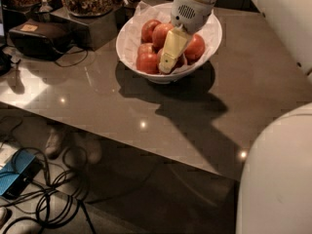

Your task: Pick apple from white bowl

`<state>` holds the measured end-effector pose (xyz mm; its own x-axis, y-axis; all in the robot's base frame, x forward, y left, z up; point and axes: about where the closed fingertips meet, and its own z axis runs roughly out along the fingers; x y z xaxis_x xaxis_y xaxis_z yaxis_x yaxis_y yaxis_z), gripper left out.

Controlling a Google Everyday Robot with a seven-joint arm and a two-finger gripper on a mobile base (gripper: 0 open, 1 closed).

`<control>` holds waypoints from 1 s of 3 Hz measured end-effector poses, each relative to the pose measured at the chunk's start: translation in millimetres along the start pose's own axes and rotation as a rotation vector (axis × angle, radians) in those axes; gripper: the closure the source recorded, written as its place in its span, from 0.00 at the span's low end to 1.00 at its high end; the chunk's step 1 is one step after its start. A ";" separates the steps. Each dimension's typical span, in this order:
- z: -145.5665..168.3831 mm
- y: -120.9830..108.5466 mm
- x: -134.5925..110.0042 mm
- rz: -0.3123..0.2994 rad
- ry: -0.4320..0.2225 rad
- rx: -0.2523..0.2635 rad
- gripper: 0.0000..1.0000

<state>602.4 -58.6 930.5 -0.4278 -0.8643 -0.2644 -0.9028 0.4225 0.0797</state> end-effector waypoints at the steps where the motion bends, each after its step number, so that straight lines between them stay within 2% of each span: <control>1: 4.3 -4.2 -5.5 0.007 -0.002 -0.010 0.33; 2: 11.6 -6.7 -8.2 0.014 0.002 -0.026 0.29; 3: 11.7 -6.8 -8.2 0.015 0.002 -0.027 0.48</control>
Offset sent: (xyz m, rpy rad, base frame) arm -0.0207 -0.0109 -0.0148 -0.0590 0.1758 0.0211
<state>612.5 -51.2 920.8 -0.4411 -0.8587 -0.2610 -0.8973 0.4278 0.1090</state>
